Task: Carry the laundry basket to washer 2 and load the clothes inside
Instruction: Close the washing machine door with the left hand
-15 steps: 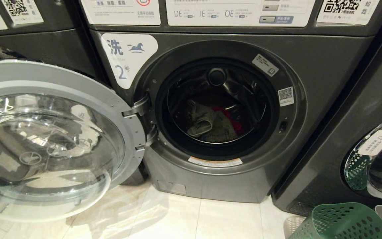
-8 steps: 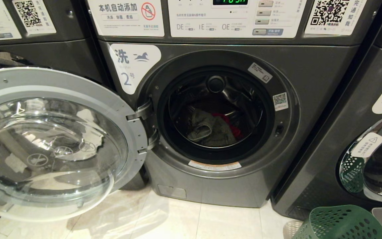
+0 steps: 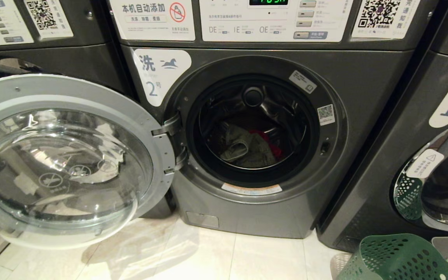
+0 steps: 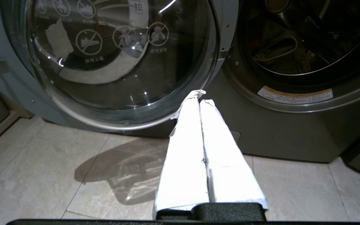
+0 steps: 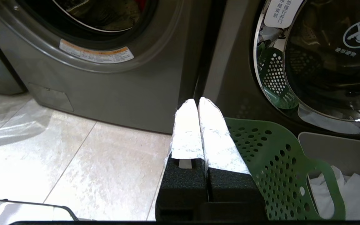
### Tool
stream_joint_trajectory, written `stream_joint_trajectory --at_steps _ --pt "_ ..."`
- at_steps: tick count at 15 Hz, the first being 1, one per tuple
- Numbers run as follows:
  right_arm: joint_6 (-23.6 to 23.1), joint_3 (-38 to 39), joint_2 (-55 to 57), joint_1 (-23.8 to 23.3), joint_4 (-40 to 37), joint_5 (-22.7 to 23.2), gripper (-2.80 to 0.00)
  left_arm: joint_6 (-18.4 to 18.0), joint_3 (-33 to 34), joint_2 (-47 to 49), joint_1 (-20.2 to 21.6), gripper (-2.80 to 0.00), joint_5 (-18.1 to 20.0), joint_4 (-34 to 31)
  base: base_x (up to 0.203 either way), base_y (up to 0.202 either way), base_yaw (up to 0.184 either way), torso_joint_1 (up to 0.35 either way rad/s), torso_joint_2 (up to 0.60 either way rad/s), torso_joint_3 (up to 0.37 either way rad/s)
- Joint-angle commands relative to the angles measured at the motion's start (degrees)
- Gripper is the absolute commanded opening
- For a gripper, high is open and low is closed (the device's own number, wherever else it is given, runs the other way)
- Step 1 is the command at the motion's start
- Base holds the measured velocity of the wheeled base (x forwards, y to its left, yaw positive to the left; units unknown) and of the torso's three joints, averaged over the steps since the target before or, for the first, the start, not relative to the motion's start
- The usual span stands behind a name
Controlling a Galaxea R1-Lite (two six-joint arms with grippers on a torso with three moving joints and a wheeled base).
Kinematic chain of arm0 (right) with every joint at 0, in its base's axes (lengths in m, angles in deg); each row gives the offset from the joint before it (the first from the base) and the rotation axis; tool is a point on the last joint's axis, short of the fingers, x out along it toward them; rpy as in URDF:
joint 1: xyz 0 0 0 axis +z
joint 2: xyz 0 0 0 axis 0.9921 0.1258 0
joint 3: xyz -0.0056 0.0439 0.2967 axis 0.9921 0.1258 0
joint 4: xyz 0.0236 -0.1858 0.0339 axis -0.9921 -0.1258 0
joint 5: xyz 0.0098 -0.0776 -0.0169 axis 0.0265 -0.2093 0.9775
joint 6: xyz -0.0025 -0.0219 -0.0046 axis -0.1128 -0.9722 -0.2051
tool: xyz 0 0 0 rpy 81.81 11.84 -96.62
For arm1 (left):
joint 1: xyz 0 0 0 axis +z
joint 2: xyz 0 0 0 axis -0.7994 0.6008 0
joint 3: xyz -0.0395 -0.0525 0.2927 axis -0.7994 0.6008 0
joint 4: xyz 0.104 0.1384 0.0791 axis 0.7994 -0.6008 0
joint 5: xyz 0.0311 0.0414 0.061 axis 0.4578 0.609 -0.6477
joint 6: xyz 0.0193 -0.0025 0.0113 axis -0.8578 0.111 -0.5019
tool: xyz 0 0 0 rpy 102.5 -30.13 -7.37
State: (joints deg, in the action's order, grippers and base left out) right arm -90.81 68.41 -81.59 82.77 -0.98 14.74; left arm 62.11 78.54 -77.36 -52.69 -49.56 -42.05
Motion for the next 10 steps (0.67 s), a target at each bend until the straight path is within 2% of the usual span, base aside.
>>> stream_joint_trajectory --at_steps 1,8,10 --pt "-0.04 0.00 0.07 0.00 0.04 0.03 -2.80 0.02 2.29 0.00 -0.03 -2.80 -0.02 0.07 -0.202 0.000 -0.001 -0.002 0.00 0.004" --pt "-0.13 0.00 0.07 0.00 -0.03 0.11 -2.80 0.02 2.29 0.00 0.05 -2.80 -0.02 0.03 -0.193 0.000 0.002 0.003 0.00 0.002" --pt "-0.04 0.00 0.07 0.00 0.06 0.10 -2.80 0.11 2.29 0.00 -0.03 -2.80 -0.02 0.03 -0.062 0.000 0.001 -0.002 0.00 0.004"
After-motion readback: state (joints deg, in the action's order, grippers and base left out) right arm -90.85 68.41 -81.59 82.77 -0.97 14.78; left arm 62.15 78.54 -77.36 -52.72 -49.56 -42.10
